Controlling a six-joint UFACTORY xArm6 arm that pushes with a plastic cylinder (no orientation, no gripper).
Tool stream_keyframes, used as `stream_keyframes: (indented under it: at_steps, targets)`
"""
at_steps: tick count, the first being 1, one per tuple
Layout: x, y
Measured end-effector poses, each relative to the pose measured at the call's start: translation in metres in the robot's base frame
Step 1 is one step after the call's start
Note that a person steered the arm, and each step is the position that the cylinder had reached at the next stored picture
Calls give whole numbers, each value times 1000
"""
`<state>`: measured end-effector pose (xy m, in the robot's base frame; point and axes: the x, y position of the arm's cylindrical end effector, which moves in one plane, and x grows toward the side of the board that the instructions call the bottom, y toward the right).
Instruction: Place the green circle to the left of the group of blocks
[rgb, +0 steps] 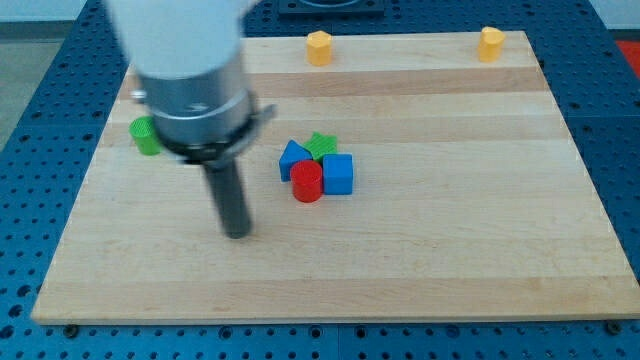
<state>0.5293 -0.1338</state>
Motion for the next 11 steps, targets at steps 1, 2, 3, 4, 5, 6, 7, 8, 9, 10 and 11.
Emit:
stream_keyframes:
  at_steps: [1, 2, 3, 4, 5, 6, 7, 8, 9, 10, 11]
  targets:
    - [-17, -85]
    - [-52, -158]
    - [-68, -171]
    - [-124, -171]
    - [-164, -171]
    - [-165, -150]
    - [-142, -109]
    - [-94, -86]
    - [-74, -81]
    - [-80, -103]
    - [-80, -106]
